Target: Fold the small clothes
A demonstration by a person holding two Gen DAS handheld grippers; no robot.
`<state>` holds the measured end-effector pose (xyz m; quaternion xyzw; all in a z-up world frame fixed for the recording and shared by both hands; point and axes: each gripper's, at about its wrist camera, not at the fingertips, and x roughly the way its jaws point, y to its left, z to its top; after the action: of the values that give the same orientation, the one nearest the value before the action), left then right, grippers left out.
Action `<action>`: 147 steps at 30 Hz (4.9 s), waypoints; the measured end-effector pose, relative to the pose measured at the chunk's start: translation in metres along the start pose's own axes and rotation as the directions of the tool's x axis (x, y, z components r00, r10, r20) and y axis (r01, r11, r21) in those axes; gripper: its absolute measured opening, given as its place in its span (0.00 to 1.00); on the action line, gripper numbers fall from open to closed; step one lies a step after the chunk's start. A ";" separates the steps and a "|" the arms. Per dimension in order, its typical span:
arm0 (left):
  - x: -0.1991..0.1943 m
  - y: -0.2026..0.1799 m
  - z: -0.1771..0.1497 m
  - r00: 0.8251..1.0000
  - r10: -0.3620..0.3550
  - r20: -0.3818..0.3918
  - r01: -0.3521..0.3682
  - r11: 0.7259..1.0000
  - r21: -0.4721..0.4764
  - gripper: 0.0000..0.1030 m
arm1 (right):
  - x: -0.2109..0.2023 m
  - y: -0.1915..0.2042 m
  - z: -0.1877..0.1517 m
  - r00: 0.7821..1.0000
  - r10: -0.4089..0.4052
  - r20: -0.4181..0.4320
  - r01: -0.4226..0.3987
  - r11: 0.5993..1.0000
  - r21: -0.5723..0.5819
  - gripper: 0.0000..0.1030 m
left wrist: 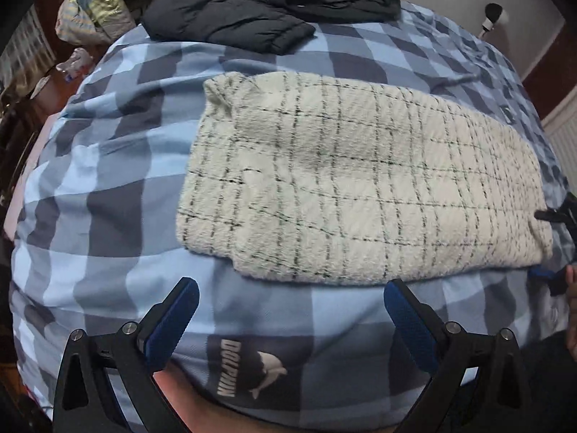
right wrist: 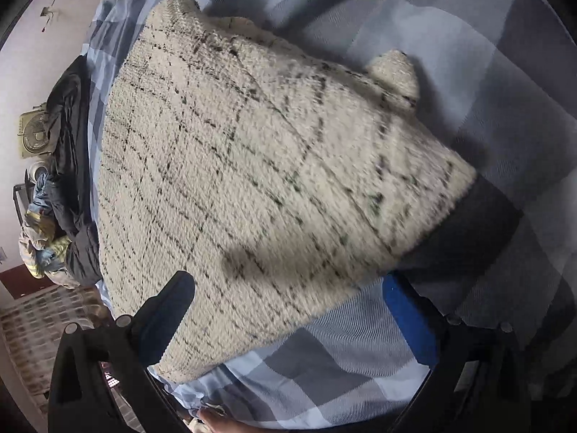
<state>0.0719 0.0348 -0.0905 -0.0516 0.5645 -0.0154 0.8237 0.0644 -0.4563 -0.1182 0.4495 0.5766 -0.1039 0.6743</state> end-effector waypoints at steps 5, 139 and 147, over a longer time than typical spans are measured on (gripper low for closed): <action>-0.003 -0.007 0.000 0.999 0.040 0.025 -0.041 0.998 0.041 1.00 | -0.014 0.026 -0.007 0.990 -0.074 0.118 0.084 0.993 -0.079 0.46; -0.052 0.025 0.049 0.933 0.129 0.336 -0.123 0.992 -0.039 1.00 | 0.035 0.208 -0.271 0.992 0.122 -0.023 -0.071 0.409 -0.910 0.99; 0.028 -0.009 0.043 0.995 0.071 0.070 -0.076 0.994 0.074 1.00 | 0.076 0.206 -0.222 0.964 -0.160 0.212 0.254 0.317 -0.914 0.99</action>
<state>0.1225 0.0264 -0.0997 0.0002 0.5370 -0.0048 0.8436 0.0719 -0.1477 -0.0692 -0.0981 0.5563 0.1401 0.8132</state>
